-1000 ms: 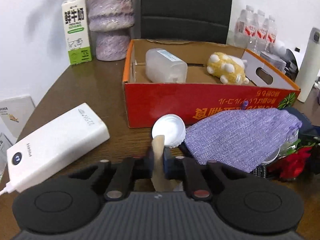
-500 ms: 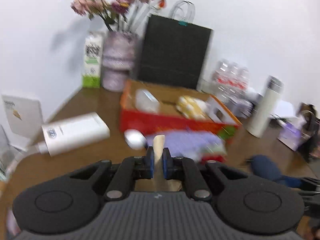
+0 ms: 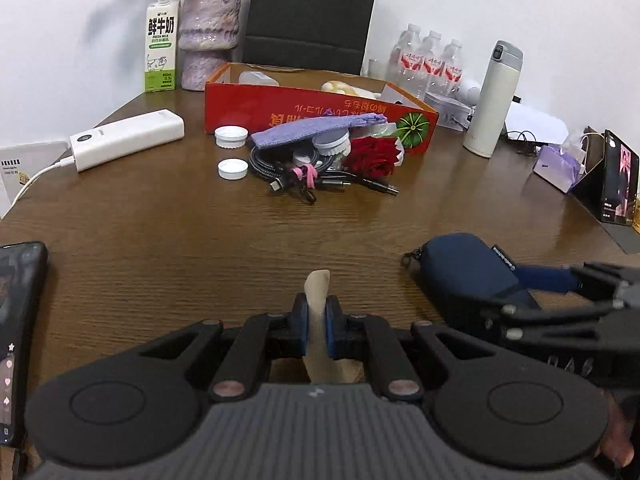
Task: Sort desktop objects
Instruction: 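Place the beige pouch with the left tool while the right places the navy case in the box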
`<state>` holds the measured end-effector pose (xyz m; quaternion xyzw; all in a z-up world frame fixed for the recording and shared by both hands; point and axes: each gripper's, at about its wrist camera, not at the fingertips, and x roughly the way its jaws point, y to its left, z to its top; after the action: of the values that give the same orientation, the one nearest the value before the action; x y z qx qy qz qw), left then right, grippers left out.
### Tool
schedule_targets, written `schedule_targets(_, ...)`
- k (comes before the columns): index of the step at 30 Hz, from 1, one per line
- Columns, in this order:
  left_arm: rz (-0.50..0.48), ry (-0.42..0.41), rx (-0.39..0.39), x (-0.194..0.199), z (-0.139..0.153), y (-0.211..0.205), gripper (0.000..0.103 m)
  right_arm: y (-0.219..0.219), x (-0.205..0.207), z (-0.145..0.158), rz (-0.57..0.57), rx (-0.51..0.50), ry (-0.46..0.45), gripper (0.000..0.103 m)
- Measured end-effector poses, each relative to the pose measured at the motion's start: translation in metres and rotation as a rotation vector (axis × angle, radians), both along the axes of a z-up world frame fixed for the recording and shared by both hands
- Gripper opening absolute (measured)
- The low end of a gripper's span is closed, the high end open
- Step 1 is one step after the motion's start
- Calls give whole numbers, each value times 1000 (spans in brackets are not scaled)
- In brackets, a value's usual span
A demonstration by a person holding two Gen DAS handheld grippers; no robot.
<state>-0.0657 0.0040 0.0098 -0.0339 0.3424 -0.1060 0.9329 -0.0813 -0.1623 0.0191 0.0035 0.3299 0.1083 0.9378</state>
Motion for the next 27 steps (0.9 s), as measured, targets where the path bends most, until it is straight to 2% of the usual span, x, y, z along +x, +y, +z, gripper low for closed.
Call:
schedule_targets(2,2,-7,-3,0,2,1,9,0,11,-5,-9,1,27,79)
schedule_targets(3,0,-13,-5,-3,3,0,9,-1,17,-7,-31,-1,45,67)
schedule_targets(4,-3,-21,-3,-3,5,-1,9,-3,17,-7,-34,14,38,63)
schedule_targets(8,-5,-50,-13,4,19,4,9,-7,18,5,-35,30,7,59)
schedule_targets(12,-45,-84,-53,37,50,12,9,-18,33,36,-63,59,-68,59)
schedule_targets(14,-61,-114,-44,65,70,13,9,-25,55,55,-82,43,-116,59)
schedule_targets(17,-69,-143,-27,131,106,11,9,-33,107,88,-100,21,-176,59)
schedule_targets(20,-72,-152,35,213,128,-1,10,-37,182,110,-108,-20,-158,60)
schedule_targets(22,-90,-104,61,266,124,-8,10,-37,238,110,-123,-49,-93,60)
schedule_targets(24,-51,-32,48,313,108,-13,10,-35,280,100,-156,-104,-36,60)
schedule_targets(25,-70,-2,38,330,100,-15,10,-34,302,92,-187,-149,-1,60)
schedule_targets(27,-95,2,67,355,86,-23,10,-30,335,76,-218,-223,44,60)
